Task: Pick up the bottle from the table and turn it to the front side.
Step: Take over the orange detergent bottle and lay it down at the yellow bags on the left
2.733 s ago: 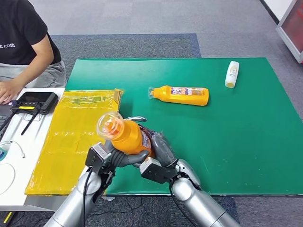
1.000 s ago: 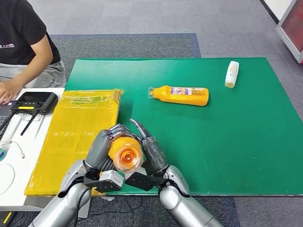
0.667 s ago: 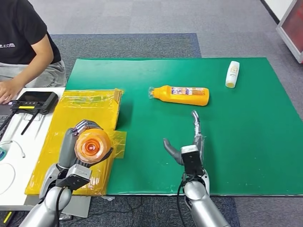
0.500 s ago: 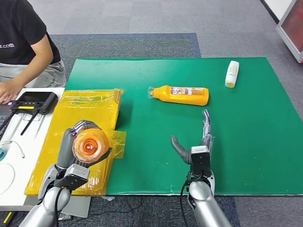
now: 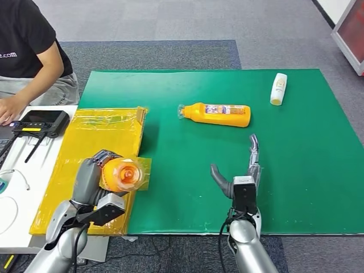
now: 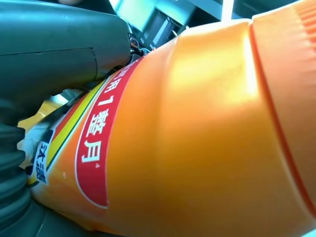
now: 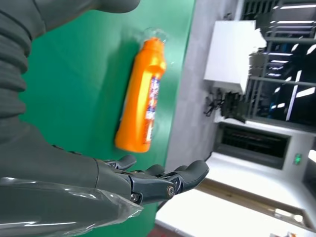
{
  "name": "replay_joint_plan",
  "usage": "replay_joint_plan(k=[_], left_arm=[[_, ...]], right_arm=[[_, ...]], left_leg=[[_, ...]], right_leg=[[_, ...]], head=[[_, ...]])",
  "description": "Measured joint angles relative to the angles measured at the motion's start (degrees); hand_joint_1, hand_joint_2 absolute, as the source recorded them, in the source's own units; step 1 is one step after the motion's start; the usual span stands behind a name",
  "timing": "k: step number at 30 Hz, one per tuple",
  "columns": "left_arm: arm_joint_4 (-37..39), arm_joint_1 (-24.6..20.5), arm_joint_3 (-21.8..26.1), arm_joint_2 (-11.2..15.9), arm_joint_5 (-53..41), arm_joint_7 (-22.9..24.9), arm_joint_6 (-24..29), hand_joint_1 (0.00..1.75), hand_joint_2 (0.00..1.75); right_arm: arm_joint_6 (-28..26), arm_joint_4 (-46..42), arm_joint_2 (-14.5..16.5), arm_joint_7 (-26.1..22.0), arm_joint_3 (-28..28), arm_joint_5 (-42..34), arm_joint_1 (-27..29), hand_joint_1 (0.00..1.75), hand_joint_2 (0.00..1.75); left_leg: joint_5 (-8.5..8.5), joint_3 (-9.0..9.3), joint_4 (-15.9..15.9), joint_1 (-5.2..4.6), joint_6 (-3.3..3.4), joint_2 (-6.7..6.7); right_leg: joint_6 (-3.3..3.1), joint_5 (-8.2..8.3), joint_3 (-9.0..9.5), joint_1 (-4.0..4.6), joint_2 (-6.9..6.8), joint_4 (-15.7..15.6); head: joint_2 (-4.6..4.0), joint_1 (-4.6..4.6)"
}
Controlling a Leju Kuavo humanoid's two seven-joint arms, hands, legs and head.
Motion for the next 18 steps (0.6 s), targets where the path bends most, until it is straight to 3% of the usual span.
replay_joint_plan(k=[6,12,16,18], left_arm=[[5.6,0.83,1.73,1.5,-10.19,4.51,3.89,1.75,1.75],[9.5,0.45,2.92,2.39,-12.37,5.71,4.89,1.75,1.75],[11.34,-0.55,3.51,2.45,-12.14,5.39,5.28,1.75,1.75],[12.67,-1.46,3.64,2.43,-11.72,4.61,5.97,1.75,1.75]], right_arm=[[3.59,-0.04,0.04,1.8,-0.9,-1.21,1.3,0.0,0.0],[4.44,-0.03,0.68,2.06,-1.1,-2.22,1.61,0.0,0.0],[4.38,0.03,1.17,1.87,-1.1,-2.35,1.64,0.0,1.75],[4.39,0.19,1.48,1.65,-1.09,-2.49,1.62,0.0,1.75]], left_leg=[[0.0,-0.03,0.0,0.01,-0.01,0.0],[0.01,-0.04,0.0,0.01,-0.01,0.0],[0.01,-0.03,0.0,0.0,0.0,0.0],[0.02,-0.03,0.0,0.0,-0.01,0.0]], right_leg=[[-0.01,-0.01,-0.05,0.02,0.0,0.0],[-0.01,0.0,-0.06,0.02,0.0,0.0],[-0.01,0.02,-0.04,0.0,0.0,0.0],[-0.02,0.03,-0.04,0.0,0.0,0.0]], head=[[0.0,-0.01],[0.0,0.0],[0.0,0.0],[0.0,-0.01]])
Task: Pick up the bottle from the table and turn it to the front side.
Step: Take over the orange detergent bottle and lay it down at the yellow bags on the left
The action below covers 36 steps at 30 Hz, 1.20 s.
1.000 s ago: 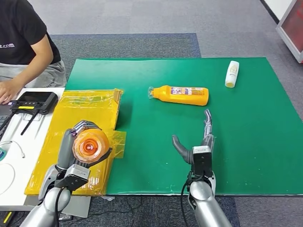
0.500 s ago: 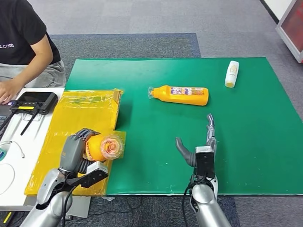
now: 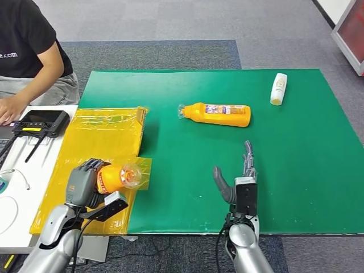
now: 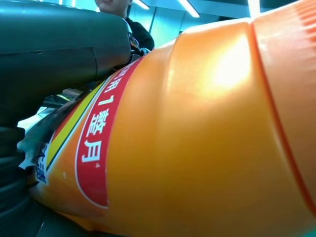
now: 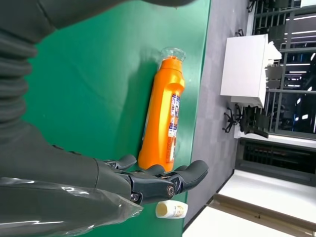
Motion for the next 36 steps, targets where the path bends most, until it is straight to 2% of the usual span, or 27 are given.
replay_joint_plan(k=[3,7,20,36], left_arm=[[2.18,-1.43,0.04,-0.09,0.47,-1.12,1.1,1.75,1.75],[4.67,-3.02,0.01,-0.42,1.15,-2.09,2.49,1.75,1.75],[11.55,-7.29,-0.19,-1.19,3.14,-3.78,3.53,1.75,1.75],[22.46,-13.2,-1.16,-3.72,4.84,-6.74,3.4,1.75,1.75]], right_arm=[[-0.16,0.38,0.46,-0.34,0.12,0.01,-0.11,0.0,1.75],[0.28,1.03,0.89,-0.06,0.7,-0.41,-0.3,0.0,0.0],[4.08,4.73,1.58,2.91,3.67,-3.42,-0.99,0.0,0.0],[4.94,9.08,1.6,2.58,6.47,-5.08,-3.4,0.0,0.0]], left_leg=[[0.03,0.0,0.0,0.01,-0.04,0.0],[0.08,0.0,0.0,0.02,-0.1,0.0],[0.09,0.0,0.0,0.01,-0.1,0.0],[0.26,0.05,0.0,0.02,-0.12,-0.01]], right_leg=[[-0.01,0.02,0.0,0.01,0.0,0.0],[-0.03,0.03,-0.01,0.03,0.0,0.01],[-0.02,0.03,0.0,0.02,0.0,0.01],[-0.12,0.3,0.05,0.02,0.0,0.0]], head=[[0.0,-0.01],[0.0,0.0],[0.0,0.0],[0.01,0.0]])
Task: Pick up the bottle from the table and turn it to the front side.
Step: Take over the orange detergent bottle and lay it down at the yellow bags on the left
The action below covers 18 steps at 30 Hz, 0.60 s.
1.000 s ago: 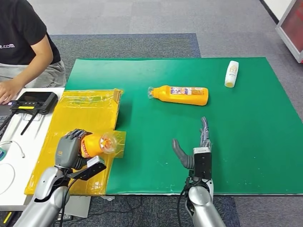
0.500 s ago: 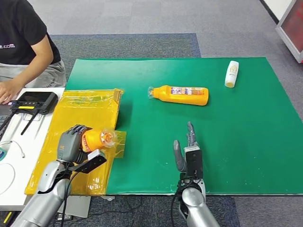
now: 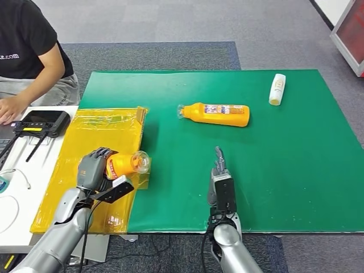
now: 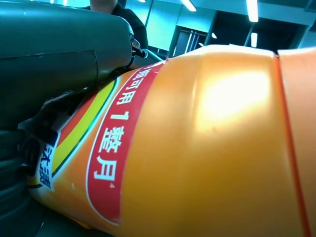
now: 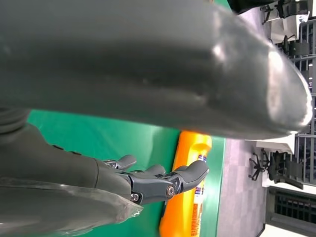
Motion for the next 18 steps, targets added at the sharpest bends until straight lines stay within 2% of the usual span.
replay_joint_plan(k=[18], left_arm=[[9.69,-6.31,-0.91,-1.86,1.99,0.11,-1.1,1.75,1.75]], right_arm=[[1.72,0.39,0.02,0.47,1.63,-1.96,-0.82,0.0,0.0]], left_leg=[[0.23,0.02,-0.01,0.0,-0.04,0.0]], right_leg=[[-0.06,0.22,0.04,0.0,-0.01,0.0]], head=[[-0.01,0.0]])
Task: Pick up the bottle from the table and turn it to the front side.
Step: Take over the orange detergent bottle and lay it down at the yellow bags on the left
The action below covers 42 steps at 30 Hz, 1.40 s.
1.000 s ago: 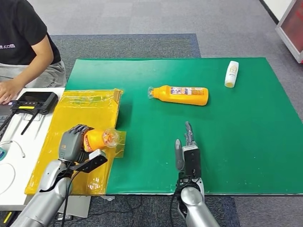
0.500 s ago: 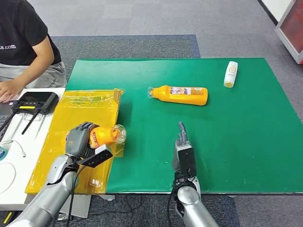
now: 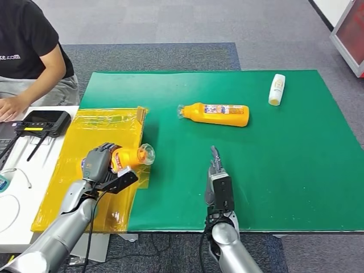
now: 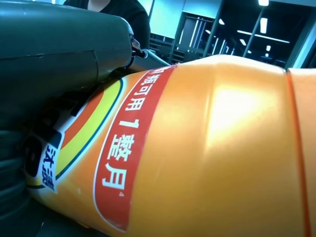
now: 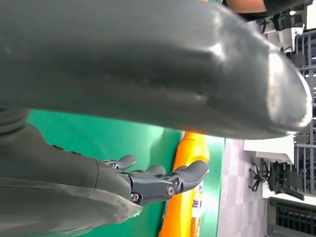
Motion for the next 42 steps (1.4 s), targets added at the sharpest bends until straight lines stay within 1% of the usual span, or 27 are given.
replay_joint_plan(k=[5,7,9,11,12,15,17,18,22,29,32,35,39,40,42], left_arm=[[4.5,-2.47,0.0,-0.51,2.4,-1.98,-0.49,1.72,1.75],[6.36,-3.69,0.21,-0.79,4.43,-3.29,-1.95,1.65,1.75],[8.0,-4.92,0.68,-1.1,6.4,-4.08,-3.5,1.13,1.75],[9.64,-5.88,0.96,-1.4,6.93,-4.16,-3.83,0.6,1.75],[10.46,-6.26,0.99,-1.52,6.93,-4.15,-3.75,0.45,1.75],[12.77,-7.11,1.0,-1.84,6.81,-4.23,-3.58,0.07,1.75],[14.1,-7.29,1.0,-2.01,6.49,-4.34,-3.37,0.01,1.75],[14.75,-7.19,1.0,-2.08,6.35,-4.38,-3.28,0.01,1.75],[17.04,-6.62,0.99,-2.45,6.35,-4.59,-3.9,0.02,1.75],[19.09,-7.14,0.96,-2.63,4.99,-4.97,-3.26,0.0,1.75],[19.61,-7.04,0.91,-2.73,3.86,-5.01,-1.76,0.0,1.75],[19.89,-6.79,0.81,-2.91,2.8,-5.07,0.22,0.0,1.75],[19.27,-5.51,0.8,-3.23,3.59,-7.94,3.74,0.0,1.75],[18.31,-4.8,0.81,-3.29,4.51,-9.1,3.82,0.0,1.75],[13.96,-2.27,0.81,-3.31,7.82,-11.25,1.89,0.0,1.75]], right_arm=[[0.34,0.01,0.0,0.16,0.71,-1.02,-0.3,0.0,0.0],[0.38,0.06,0.0,0.14,1.0,-1.43,-0.41,0.0,0.0],[0.38,0.19,0.0,0.08,1.22,-1.8,-0.5,0.0,0.0],[0.37,0.36,0.0,0.02,1.45,-2.05,-0.63,0.0,0.0],[0.36,0.44,0.0,0.0,1.57,-2.15,-0.72,0.0,0.0],[0.42,0.71,0.0,-0.03,1.93,-2.47,-1.02,0.0,0.0],[0.51,0.9,0.0,-0.06,2.09,-2.74,-1.15,0.0,0.0],[0.57,0.98,0.01,-0.09,2.14,-2.87,-1.18,0.0,0.0],[0.8,1.36,0.08,-0.18,2.29,-3.28,-1.34,0.0,0.0],[0.74,2.02,0.38,-0.94,3.09,-3.56,-2.0,0.0,0.0],[0.15,2.25,0.42,-1.27,3.68,-2.86,-2.19,0.0,0.0],[-0.37,2.41,0.42,-1.34,4.09,-2.43,-2.17,0.0,0.0],[-1.21,2.49,0.41,-1.39,4.43,-1.86,-1.87,0.0,0.0],[-1.46,2.49,0.4,-1.39,4.44,-1.74,-1.68,0.0,0.0],[-1.98,2.49,0.33,-1.39,4.43,-1.52,-1.09,0.0,0.0]], left_leg=[[-0.02,0.02,-0.01,0.0,0.1,-0.01],[-0.06,0.05,-0.03,0.0,0.12,-0.01],[-0.1,0.15,-0.06,0.0,0.08,-0.02],[-0.12,0.26,-0.08,0.0,0.05,-0.03],[-0.12,0.3,-0.09,0.0,0.05,-0.03],[-0.09,0.36,-0.1,0.0,0.02,-0.03],[-0.04,0.37,-0.1,0.0,0.03,-0.02],[0.03,0.37,-0.09,0.0,0.07,-0.01],[0.4,0.21,-0.09,0.0,-0.1,-0.01],[0.08,0.22,-0.1,-0.01,0.18,-0.01],[-0.02,0.23,-0.1,0.0,0.03,-0.01],[0.08,0.24,-0.1,0.0,0.13,-0.01],[0.31,0.22,-0.09,-0.01,-0.07,-0.01],[0.3,0.21,-0.09,-0.01,-0.06,-0.01],[0.26,0.19,-0.09,-0.01,-0.03,0.0]], right_leg=[[-0.04,0.08,0.07,0.0,-0.01,0.0],[-0.06,0.1,0.14,-0.01,-0.03,0.0],[-0.04,0.09,0.26,-0.01,-0.06,0.0],[0.03,0.04,0.38,-0.02,-0.08,0.0],[0.05,0.02,0.42,-0.02,-0.08,0.0],[-0.06,0.02,0.45,-0.01,-0.06,0.0],[-0.1,0.15,0.43,-0.01,-0.03,0.0],[-0.11,0.24,0.39,-0.01,-0.01,0.0],[-0.08,0.36,0.17,-0.01,0.0,0.0],[-0.07,0.2,0.26,-0.02,-0.03,0.0],[-0.08,0.19,0.28,-0.01,-0.03,0.0],[-0.11,0.24,0.26,-0.01,-0.02,0.0],[-0.09,0.27,0.16,-0.01,-0.02,0.0],[-0.08,0.25,0.14,-0.01,-0.01,0.0],[-0.06,0.19,0.12,-0.01,-0.01,0.0]], head=[[0.0,0.01],[0.0,0.01],[0.0,0.0],[0.0,0.0],[0.0,0.01],[0.0,0.01],[0.01,0.01],[0.01,0.0],[0.01,0.0],[0.01,0.01],[0.02,0.01],[0.01,0.01],[0.0,0.0],[0.0,-0.01],[0.0,0.0]])
